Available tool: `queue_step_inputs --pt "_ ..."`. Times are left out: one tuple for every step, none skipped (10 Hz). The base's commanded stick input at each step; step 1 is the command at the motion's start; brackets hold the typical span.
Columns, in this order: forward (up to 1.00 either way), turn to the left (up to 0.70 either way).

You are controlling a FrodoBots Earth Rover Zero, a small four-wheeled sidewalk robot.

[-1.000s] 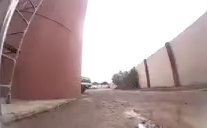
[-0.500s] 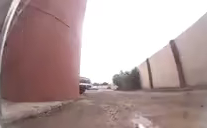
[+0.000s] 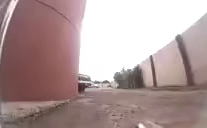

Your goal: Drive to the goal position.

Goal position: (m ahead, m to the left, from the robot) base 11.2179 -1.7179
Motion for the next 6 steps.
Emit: queue_step_inputs --pt "1.00 0.00" --pt "1.00 0.00" --pt "1.00 0.00" --pt "1.00 0.00" --pt "1.00 0.00" --pt "1.00 0.00"
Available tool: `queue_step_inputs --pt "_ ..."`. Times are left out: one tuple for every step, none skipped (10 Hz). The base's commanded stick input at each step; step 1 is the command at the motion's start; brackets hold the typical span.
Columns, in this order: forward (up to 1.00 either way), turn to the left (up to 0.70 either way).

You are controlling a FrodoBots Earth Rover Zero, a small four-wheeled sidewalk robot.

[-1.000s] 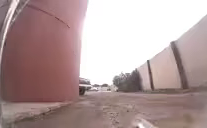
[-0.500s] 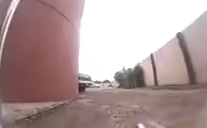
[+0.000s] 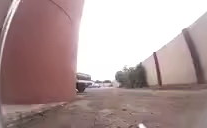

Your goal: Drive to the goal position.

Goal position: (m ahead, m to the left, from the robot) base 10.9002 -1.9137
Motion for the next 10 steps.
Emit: queue_step_inputs --pt "1.00 0.00" --pt "1.00 0.00" --pt "1.00 0.00" --pt "1.00 0.00" --pt "1.00 0.00" --pt "1.00 0.00" --pt "1.00 0.00" --pt "1.00 0.00" --pt "1.00 0.00" --pt "1.00 0.00"
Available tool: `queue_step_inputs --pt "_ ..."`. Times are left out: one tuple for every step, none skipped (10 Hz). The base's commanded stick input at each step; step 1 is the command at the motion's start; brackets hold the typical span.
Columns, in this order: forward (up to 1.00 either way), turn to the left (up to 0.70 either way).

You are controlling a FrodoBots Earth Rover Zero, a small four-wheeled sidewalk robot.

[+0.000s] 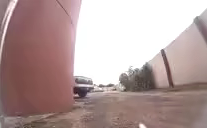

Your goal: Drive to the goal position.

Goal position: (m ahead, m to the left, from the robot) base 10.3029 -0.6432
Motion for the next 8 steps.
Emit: queue_step_inputs --pt "1.00 0.00" --pt "1.00 0.00" --pt "1.00 0.00" --pt "1.00 0.00" --pt "1.00 0.00" --pt "1.00 0.00" --pt "1.00 0.00" --pt "1.00 0.00"
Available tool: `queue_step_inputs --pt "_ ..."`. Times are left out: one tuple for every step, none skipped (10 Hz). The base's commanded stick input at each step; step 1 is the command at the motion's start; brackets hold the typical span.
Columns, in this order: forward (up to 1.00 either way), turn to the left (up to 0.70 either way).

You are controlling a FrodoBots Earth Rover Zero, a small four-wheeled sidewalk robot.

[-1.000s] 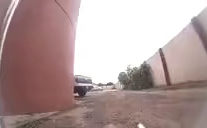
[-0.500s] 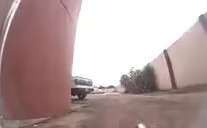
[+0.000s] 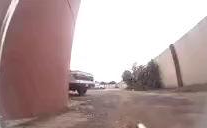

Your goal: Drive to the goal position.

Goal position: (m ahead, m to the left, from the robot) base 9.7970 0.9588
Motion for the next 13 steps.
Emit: queue_step_inputs --pt "1.00 -0.40" --pt "1.00 -0.40" --pt "1.00 -0.40" --pt "1.00 -0.40" --pt "1.00 -0.40" --pt "1.00 -0.40" --pt "1.00 -0.40" --pt "1.00 -0.40" --pt "1.00 -0.40" --pt "1.00 -0.31" --pt "1.00 0.00" --pt "1.00 0.00" --pt "1.00 0.00"
